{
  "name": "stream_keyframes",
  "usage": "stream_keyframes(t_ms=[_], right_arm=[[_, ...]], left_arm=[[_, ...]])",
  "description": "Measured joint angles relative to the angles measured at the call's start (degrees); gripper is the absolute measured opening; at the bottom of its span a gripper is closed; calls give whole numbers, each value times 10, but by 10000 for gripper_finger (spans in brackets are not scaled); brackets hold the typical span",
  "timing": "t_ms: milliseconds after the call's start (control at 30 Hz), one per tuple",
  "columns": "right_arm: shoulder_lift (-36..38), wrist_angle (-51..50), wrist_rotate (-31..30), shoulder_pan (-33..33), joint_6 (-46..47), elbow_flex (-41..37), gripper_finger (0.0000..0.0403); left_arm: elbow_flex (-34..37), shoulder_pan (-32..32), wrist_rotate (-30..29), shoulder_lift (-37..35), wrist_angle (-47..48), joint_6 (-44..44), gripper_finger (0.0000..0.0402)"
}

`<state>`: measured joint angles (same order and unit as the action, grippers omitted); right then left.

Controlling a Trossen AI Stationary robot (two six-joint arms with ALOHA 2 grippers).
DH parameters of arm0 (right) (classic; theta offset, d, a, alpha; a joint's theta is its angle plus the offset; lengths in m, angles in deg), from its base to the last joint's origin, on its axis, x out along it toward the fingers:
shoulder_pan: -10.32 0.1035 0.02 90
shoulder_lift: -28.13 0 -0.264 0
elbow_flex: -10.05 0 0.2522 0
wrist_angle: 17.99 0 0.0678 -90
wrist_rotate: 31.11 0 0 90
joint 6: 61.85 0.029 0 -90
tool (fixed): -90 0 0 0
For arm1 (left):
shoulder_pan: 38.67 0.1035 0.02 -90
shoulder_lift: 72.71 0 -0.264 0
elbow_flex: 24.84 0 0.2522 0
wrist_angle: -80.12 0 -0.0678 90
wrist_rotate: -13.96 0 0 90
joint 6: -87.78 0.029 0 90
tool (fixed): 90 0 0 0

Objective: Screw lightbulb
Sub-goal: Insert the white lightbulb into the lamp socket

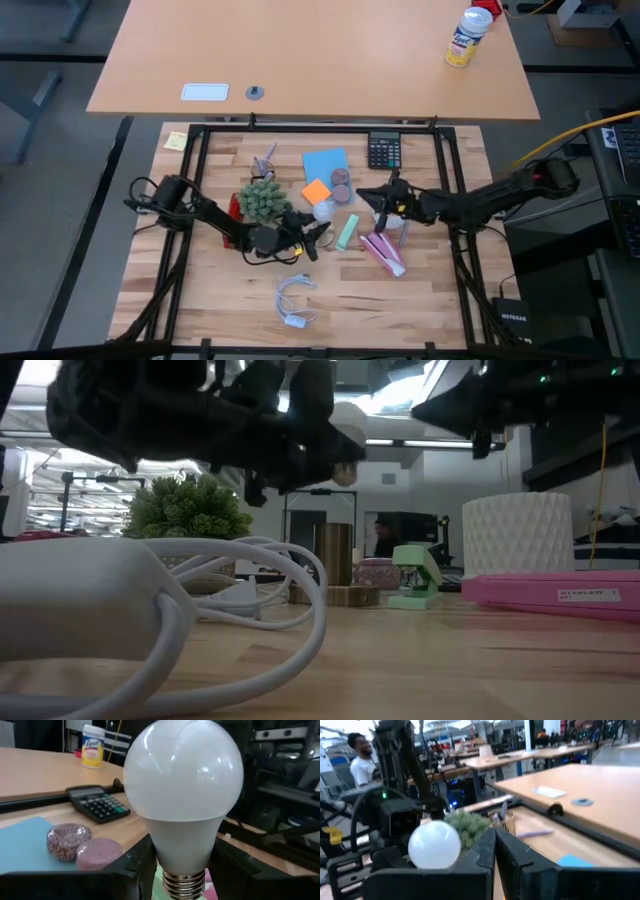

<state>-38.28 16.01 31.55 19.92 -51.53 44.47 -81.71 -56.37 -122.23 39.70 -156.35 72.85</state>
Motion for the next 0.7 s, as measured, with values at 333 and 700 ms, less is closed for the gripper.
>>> stream_keyframes(t_ms=[333, 700], right_arm=[[-162, 189, 36, 1, 38, 1, 17], [-244, 198, 51, 1, 40, 51, 17]], left_arm=[[0, -4, 6, 11, 22, 3, 140], [1, -3, -16, 11, 70, -5, 141]])
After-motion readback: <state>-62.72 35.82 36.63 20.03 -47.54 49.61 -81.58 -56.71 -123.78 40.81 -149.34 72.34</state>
